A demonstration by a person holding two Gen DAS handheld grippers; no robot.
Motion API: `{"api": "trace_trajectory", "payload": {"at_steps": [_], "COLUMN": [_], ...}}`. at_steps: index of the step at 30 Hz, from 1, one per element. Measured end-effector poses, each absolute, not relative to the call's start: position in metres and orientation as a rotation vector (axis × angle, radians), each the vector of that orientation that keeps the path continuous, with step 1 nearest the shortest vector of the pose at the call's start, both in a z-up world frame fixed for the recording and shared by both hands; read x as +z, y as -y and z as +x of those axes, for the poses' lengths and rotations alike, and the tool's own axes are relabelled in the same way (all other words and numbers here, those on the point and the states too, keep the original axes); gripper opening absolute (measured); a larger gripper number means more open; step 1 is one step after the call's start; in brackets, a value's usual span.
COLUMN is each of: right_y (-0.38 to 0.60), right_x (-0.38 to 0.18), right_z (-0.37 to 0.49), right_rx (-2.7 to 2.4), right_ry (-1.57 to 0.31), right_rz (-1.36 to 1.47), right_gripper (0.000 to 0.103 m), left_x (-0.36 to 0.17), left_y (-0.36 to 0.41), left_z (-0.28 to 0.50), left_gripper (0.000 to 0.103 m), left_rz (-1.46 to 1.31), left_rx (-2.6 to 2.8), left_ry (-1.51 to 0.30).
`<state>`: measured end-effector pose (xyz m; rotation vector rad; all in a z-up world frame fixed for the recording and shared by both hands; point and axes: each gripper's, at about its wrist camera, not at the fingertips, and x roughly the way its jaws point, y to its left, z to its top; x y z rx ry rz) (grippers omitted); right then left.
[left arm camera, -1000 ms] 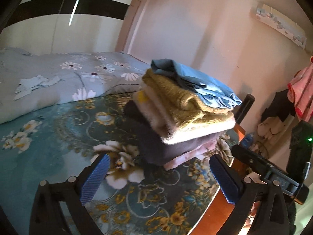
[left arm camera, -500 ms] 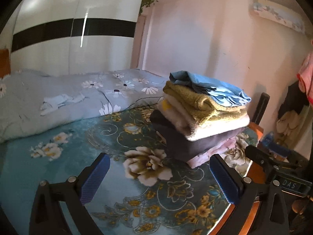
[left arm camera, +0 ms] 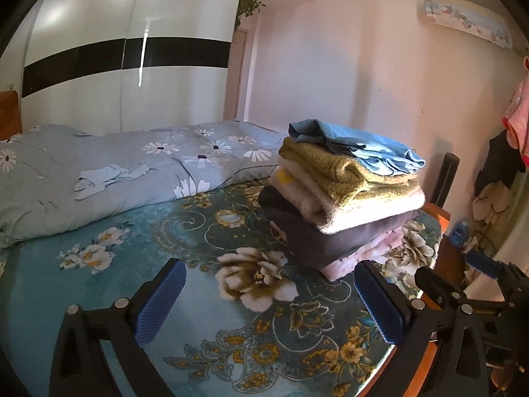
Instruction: Fold clothes
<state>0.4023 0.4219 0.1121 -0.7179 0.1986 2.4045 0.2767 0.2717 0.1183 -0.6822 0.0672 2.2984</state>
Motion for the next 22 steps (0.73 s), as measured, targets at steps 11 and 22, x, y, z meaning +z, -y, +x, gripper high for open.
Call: {"api": "trace_trajectory", "payload": {"at_steps": [11,22], "right_y": [-0.422,-0.423], "right_x": [0.104,0.099], "right_z": [0.403,0.4], "right_rx": [2.364,2.37], "right_ry": [-0.184,-0.207], "right_rz": [-0.735,-0.743], "right_gripper": [0.103,0.103], "left_x": [0.104,0.103], "left_y": [-0.284,-0.284], "left_z": [0.276,0.274], "left_gripper": [0.103,0.103], "left_rz": [-0.713,-0.707], "left_rx": [2.258,2.263], "left_ry": [-0.098,-0.101]}}
